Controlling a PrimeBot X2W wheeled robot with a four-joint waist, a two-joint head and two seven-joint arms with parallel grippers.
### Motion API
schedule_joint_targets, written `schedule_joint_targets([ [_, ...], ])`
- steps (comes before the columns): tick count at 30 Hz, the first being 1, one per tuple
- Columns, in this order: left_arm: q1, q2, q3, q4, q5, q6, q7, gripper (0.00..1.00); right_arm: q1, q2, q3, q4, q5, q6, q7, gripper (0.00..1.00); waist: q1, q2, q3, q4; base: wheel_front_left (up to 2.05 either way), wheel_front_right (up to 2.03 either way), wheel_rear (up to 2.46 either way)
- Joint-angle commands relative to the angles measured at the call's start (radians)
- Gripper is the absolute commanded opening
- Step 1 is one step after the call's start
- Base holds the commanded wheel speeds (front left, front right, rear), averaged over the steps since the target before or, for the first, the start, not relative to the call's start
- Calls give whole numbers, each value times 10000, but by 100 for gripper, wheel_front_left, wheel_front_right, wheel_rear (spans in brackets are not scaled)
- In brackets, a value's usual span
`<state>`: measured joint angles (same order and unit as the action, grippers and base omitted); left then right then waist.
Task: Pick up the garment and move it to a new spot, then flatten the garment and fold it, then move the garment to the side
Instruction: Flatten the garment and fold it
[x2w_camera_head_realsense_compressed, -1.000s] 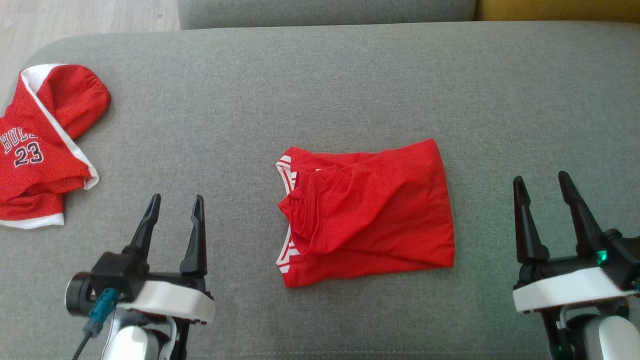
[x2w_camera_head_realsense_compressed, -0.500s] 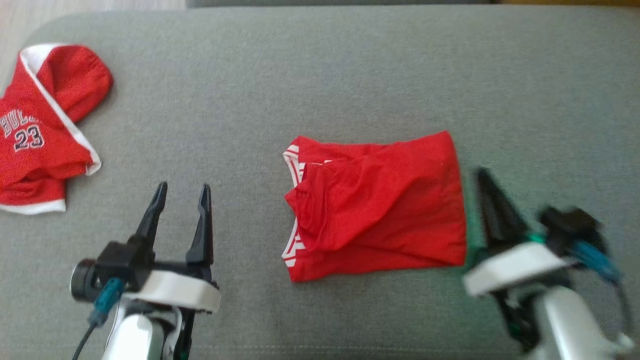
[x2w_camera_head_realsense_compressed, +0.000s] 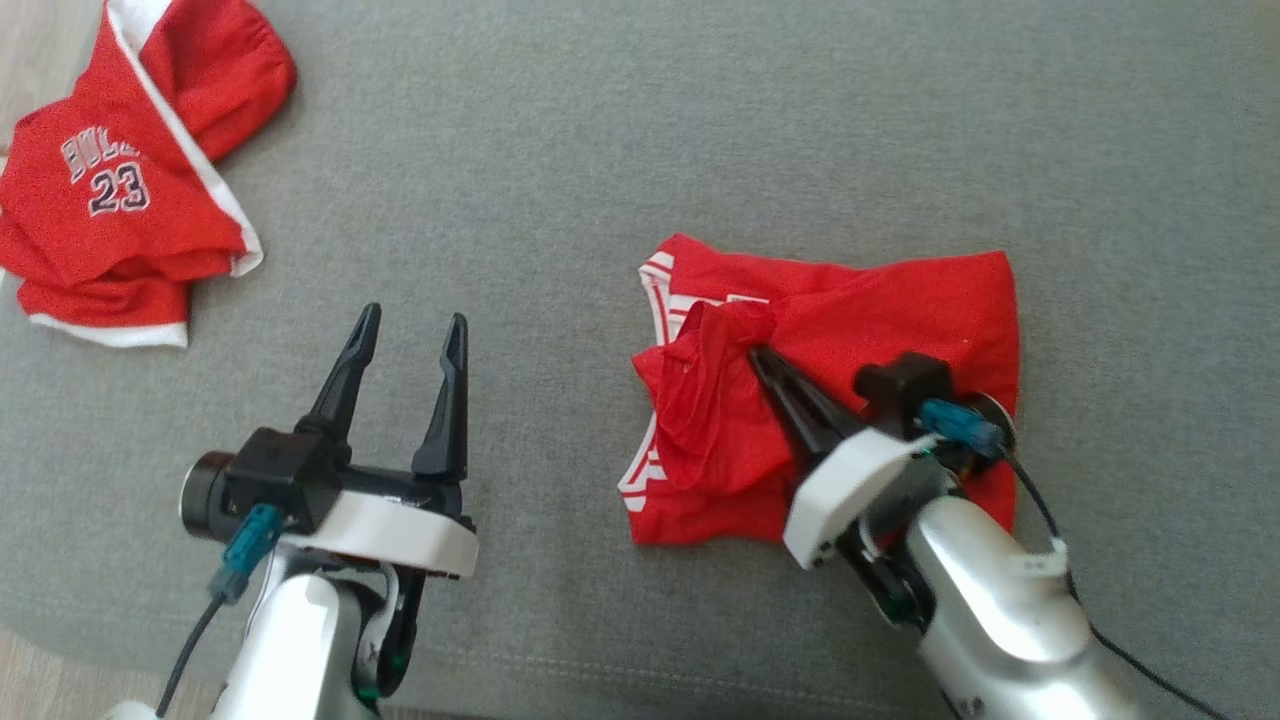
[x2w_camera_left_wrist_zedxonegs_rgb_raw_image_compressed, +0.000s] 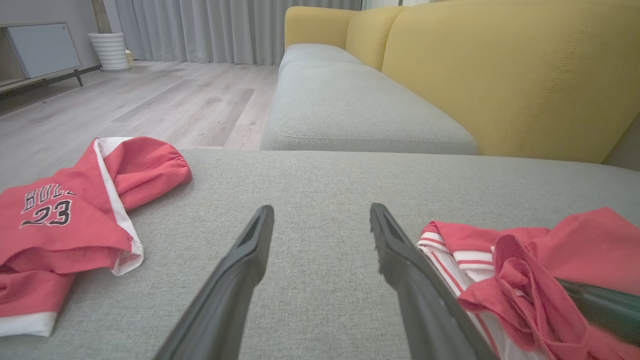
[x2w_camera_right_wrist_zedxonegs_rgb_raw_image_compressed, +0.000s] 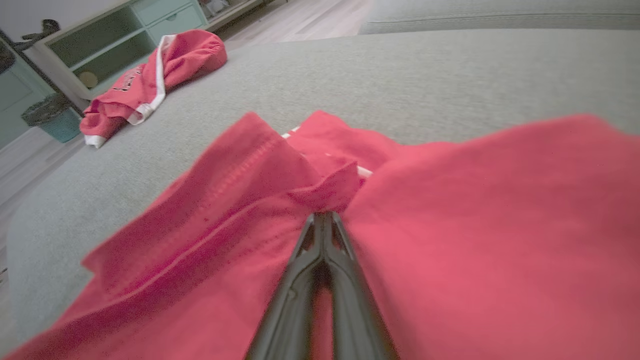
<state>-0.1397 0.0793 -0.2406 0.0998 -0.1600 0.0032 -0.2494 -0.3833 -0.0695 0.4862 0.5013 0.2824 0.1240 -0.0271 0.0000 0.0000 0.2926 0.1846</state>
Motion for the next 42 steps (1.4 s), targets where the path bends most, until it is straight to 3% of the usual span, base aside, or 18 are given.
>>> schedule_joint_targets([
  [1,-373,40,338,-256,-69,9,-107,100,-385,189,474,-74,204,67,-129,0,0,0,88,86,0,0,0],
  [13,-415,-37,367,-249,-83,4,-122,100,-1182,191,2500,686,1135,67,187,0,0,0,113,13,0,0,0],
  [20,-254,-52,453,-265,-46,27,-123,100,-1086,192,2947,-69,1716,67,-216,0,0,0,-133,-343,0,0,0],
  [21,-222,-49,464,-260,-39,29,-123,100,-1005,192,2934,-308,1847,67,-337,36,0,0,-194,-415,0,0,0],
  [22,-183,-39,483,-256,-30,39,-123,100,-924,192,2880,-544,1909,67,-447,89,0,0,-262,-502,0,0,0],
  [23,-143,-26,494,-254,-19,42,-123,100,-846,192,2769,-815,1888,67,-625,100,0,0,-325,-581,0,0,0],
  [26,-8,21,555,-255,5,82,-123,100,-367,192,1988,-1640,1748,67,-1063,100,0,0,-568,-834,0,0,0],
  [30,173,128,649,-283,19,141,-123,100,604,119,210,-2849,1070,67,-1283,100,0,0,-871,-1138,0,0,0],
  [37,373,377,851,-364,-19,247,-123,100,2372,38,-3127,-5053,-229,67,-838,100,0,0,-1253,-1477,0,0,0],
  [42,577,558,958,-458,-63,298,-95,100,3274,-59,-4503,-5863,-738,67,-370,100,0,0,-1600,-1591,0,0,0],
])
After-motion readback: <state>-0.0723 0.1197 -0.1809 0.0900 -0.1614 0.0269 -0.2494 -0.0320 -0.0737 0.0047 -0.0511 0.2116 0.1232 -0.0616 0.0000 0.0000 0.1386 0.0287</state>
